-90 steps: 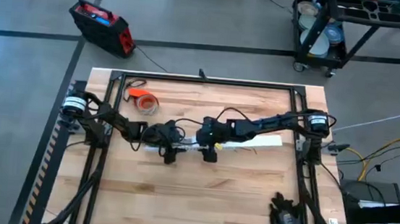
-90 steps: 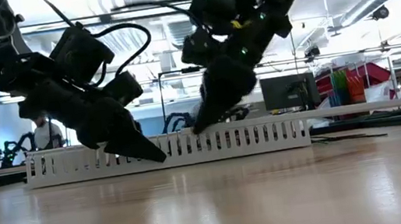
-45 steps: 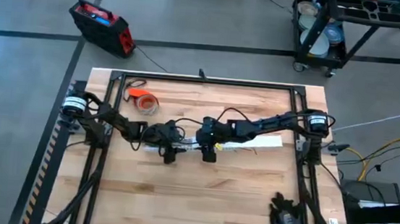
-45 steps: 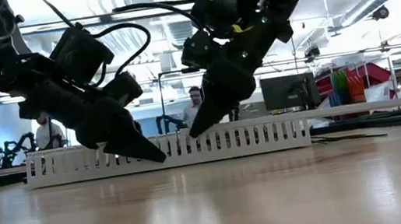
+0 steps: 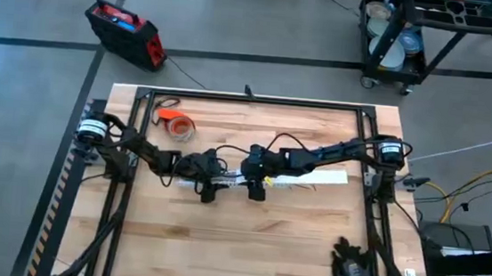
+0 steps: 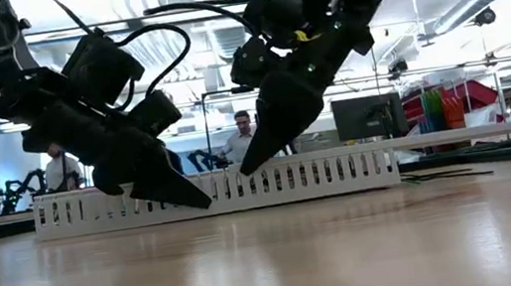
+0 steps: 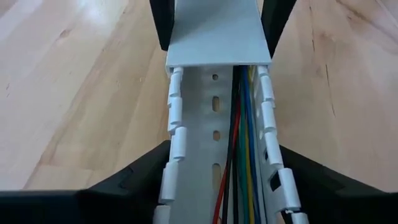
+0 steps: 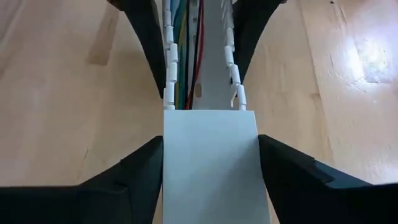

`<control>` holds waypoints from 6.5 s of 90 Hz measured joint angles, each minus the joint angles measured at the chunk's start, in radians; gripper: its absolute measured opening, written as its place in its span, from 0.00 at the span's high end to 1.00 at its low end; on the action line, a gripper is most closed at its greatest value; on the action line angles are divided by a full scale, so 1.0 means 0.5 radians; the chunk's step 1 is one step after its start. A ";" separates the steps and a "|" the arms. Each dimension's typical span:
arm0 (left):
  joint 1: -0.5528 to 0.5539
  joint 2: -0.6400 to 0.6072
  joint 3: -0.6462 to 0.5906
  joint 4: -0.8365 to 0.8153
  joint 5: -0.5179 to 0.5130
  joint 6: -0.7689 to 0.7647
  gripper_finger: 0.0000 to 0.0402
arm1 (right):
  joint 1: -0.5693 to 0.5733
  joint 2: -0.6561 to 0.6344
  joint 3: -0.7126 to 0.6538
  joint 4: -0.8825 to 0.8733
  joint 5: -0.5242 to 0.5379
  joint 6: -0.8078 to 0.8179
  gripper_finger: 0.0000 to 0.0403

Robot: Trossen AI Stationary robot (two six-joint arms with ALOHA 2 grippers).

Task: Ziptie cables
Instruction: Close the white cable duct

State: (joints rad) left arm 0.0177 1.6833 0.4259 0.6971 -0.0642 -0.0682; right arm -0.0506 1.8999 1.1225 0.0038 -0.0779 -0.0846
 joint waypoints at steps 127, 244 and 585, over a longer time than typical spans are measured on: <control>0.004 -0.002 0.040 -0.048 -0.145 -0.043 0.45 | 0.011 -0.010 -0.001 -0.063 0.114 0.082 0.52; 0.002 0.114 0.037 0.039 -0.151 -0.150 0.44 | -0.143 -0.063 -0.259 0.388 -0.108 -0.246 0.34; 0.079 0.086 0.250 -0.142 -0.066 0.062 0.42 | -0.051 0.083 -0.138 0.438 -0.061 -0.252 0.44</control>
State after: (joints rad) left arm 0.0570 1.7262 0.5510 0.6261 -0.0970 -0.0372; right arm -0.0761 1.9415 1.0534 0.2226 -0.1083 -0.2107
